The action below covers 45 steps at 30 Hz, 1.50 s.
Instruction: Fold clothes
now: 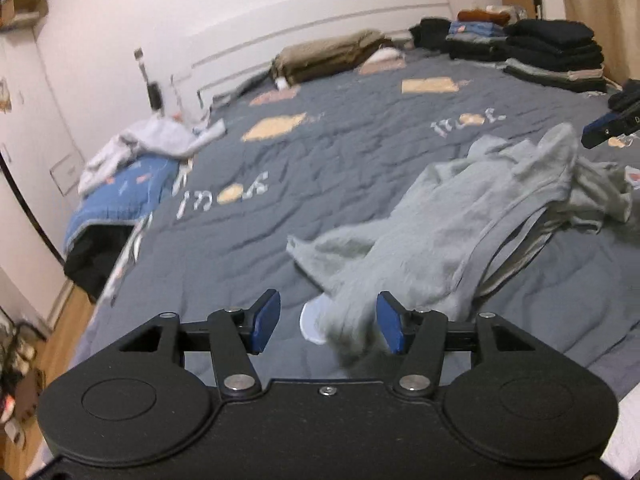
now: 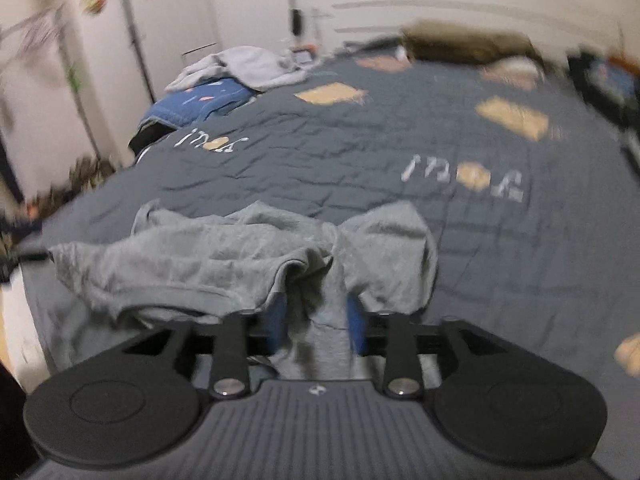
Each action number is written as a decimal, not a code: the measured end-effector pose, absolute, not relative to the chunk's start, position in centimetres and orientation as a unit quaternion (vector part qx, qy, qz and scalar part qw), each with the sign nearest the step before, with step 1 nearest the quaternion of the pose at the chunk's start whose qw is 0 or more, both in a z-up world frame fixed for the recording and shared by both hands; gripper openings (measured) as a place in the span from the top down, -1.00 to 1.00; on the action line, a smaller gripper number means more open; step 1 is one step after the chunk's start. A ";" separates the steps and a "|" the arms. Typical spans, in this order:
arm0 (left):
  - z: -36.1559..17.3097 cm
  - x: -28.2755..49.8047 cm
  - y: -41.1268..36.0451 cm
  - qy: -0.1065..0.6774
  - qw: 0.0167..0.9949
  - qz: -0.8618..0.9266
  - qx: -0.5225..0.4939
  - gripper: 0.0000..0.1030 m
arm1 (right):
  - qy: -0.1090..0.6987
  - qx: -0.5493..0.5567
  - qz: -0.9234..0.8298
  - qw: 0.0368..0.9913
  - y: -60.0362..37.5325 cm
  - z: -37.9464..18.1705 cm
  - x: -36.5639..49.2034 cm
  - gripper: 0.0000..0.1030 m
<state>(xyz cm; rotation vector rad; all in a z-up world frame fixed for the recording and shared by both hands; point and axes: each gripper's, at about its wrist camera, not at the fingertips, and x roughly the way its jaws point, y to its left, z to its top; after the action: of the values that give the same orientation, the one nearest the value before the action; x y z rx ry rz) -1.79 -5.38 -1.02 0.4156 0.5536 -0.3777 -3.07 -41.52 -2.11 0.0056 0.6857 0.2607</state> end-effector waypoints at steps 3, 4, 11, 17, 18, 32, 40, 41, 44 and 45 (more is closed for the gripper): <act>-0.2 -2.7 -6.2 0.252 0.923 -0.209 0.204 -0.15 | 0.312 -0.033 0.168 0.935 -40.4 -1.7 -4.3 0.18; -0.3 -2.9 -6.7 0.250 0.918 -0.223 0.210 -0.17 | 0.307 -0.043 0.185 0.933 -39.9 -1.7 -4.5 0.18; -4.8 -3.6 -11.5 0.283 0.864 -0.316 0.271 -0.17 | 0.302 -0.121 0.256 0.910 -35.5 -3.2 -5.4 0.18; -9.8 -2.9 -14.3 0.284 0.833 -0.314 0.355 -0.14 | 0.296 -0.172 0.239 0.909 -34.0 -5.2 -4.6 0.18; -10.4 -2.7 -14.4 0.280 0.830 -0.309 0.369 -0.14 | 0.294 -0.183 0.235 0.908 -33.9 -5.6 -4.5 0.18; -10.9 1.7 -11.8 0.270 0.861 -0.289 0.318 0.75 | 0.297 -0.276 0.223 0.886 -34.0 -9.6 -2.8 0.35; -4.9 1.8 -8.9 0.225 0.915 -0.291 0.165 0.88 | 0.218 -0.127 0.164 0.954 -37.1 -3.8 -2.7 0.92; -4.0 1.7 -8.6 0.217 0.920 -0.289 0.151 0.88 | 0.203 -0.100 0.161 0.961 -37.6 -2.8 -3.0 0.92; -0.7 1.4 -7.7 0.193 0.930 -0.290 0.119 0.88 | 0.151 -0.017 0.152 0.977 -39.1 0.2 -4.2 0.93; 0.5 1.3 -7.5 0.184 0.932 -0.290 0.114 0.88 | 0.137 0.009 0.151 0.979 -39.5 1.1 -4.8 0.93</act>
<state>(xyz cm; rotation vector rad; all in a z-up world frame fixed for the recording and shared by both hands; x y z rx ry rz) 1.26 -7.47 0.49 0.2324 0.3756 -0.5938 -4.81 -39.52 1.10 0.0183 0.2759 0.3031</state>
